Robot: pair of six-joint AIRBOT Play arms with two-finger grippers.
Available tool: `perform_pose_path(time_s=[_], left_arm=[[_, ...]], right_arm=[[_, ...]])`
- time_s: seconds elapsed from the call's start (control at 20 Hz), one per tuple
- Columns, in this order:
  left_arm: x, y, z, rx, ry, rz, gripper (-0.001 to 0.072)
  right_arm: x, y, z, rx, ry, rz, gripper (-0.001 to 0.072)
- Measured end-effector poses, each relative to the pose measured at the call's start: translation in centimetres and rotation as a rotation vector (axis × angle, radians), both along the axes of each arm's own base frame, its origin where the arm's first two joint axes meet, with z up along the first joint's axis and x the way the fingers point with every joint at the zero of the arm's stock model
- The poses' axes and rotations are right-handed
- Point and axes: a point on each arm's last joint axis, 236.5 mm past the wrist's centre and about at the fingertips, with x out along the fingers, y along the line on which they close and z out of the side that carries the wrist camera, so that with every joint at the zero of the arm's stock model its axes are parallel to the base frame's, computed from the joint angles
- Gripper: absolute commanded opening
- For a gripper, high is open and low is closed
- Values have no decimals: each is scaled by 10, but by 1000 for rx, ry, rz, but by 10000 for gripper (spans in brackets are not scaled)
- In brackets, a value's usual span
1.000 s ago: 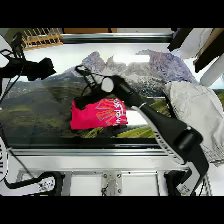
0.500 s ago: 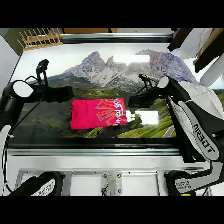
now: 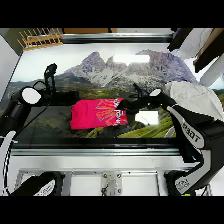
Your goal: Fold the clothes and pants, and hang the long-sleeved shirts on hangers.
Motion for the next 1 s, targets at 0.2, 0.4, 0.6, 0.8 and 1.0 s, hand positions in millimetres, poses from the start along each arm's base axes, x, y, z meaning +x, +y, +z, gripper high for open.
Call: perform_pose_path(time_s=[0.2,0.4,0.6,0.8,1.0], left_arm=[[0,-1,0,0,-3,0,5],[1,-1,0,-1,-5,1,5],[1,-1,0,-2,-3,3,5],[1,-1,0,-2,-4,3,5],[1,-1,0,-2,-4,3,5]], right_arm=[[-15,44,-4,25,-29,74,203],[-9,68,9,43,-119,122,12],[16,42,51,-40,-231,158,12],[55,-63,122,-256,-343,104,12],[79,-201,214,-429,-465,-152,12]])
